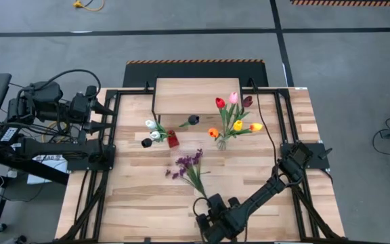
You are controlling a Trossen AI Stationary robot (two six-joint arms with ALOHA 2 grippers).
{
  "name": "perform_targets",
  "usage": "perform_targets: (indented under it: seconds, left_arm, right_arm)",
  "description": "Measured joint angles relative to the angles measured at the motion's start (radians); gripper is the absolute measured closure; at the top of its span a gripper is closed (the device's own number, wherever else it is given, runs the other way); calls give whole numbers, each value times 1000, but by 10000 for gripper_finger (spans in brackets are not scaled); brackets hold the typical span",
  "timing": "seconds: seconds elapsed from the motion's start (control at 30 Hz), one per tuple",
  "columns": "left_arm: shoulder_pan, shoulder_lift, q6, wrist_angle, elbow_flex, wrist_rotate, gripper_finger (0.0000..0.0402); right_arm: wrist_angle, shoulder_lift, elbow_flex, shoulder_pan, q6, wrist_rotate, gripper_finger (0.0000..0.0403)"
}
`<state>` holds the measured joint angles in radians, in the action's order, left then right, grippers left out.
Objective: Pick and place flowers into a vace then onto a shelf
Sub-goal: Put the purple flowers into the red vase
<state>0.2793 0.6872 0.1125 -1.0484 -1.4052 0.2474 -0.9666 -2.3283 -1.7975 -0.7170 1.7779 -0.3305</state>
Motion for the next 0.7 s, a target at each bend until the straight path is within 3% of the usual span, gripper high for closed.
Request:
perform_targets:
  seconds: [0.27,0.7]
  left_arm:
    - [0,0,-27,10,0,2,235]
    - [0,0,-92,-59,0,2,235]
  right_arm:
    - [-26,-6,-56,-29,-147,14,402]
    - [-58,-2,-153,-27,-357,-51,402]
